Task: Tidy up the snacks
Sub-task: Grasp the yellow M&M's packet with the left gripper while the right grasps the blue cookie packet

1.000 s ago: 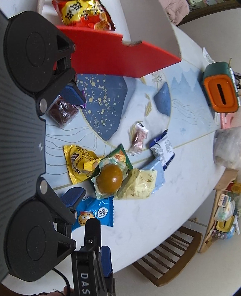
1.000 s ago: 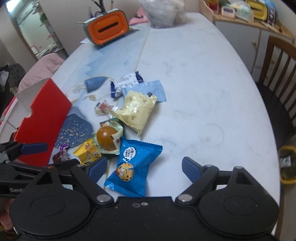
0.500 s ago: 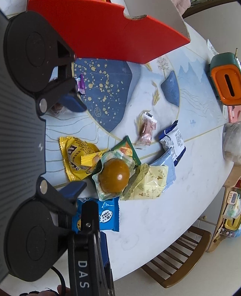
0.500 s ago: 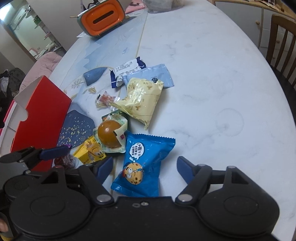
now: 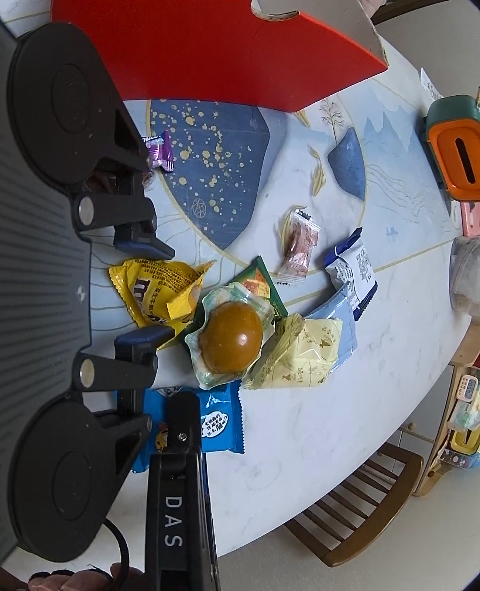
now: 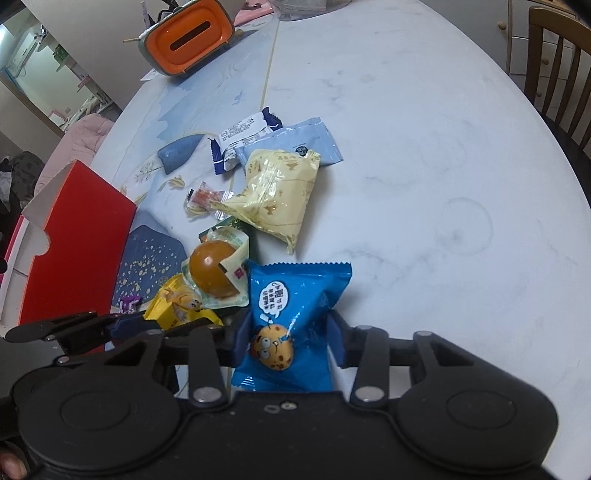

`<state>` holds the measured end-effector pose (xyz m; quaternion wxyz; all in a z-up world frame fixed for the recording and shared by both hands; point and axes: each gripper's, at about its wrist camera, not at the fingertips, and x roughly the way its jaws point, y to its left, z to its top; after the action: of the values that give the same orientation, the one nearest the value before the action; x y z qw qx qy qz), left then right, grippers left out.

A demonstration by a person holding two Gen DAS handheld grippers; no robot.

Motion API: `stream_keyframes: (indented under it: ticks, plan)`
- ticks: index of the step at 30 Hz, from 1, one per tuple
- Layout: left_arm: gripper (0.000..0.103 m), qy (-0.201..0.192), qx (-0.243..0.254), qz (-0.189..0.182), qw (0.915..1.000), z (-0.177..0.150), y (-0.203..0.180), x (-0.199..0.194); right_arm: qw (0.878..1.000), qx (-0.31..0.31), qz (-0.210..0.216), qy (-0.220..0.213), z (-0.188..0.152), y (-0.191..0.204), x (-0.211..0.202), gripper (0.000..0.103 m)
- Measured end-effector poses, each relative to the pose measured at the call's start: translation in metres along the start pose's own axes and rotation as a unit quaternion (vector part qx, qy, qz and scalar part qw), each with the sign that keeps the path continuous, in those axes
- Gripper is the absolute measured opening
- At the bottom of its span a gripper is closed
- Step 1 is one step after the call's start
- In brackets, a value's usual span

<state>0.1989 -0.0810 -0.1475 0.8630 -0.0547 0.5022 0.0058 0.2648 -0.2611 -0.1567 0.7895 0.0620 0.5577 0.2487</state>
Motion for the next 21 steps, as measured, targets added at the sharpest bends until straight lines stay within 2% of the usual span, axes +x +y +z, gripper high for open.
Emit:
stream_keyframes:
  ticks: [1, 11, 21]
  plan:
    - [0.033, -0.001, 0.000, 0.000, 1.0000, 0.000, 0.000, 0.000, 1.000, 0.000, -0.002, -0.001, -0.001, 0.000, 0.000, 0.040]
    - [0.032, -0.008, -0.004, -0.007, 0.9999, -0.004, 0.002, -0.016, 1.000, 0.002, -0.006, -0.016, -0.008, 0.002, -0.018, 0.039]
    - [0.031, -0.019, -0.011, -0.023, 0.9995, -0.009, 0.011, -0.049, 0.999, -0.013, -0.002, -0.031, -0.012, 0.020, -0.047, 0.039]
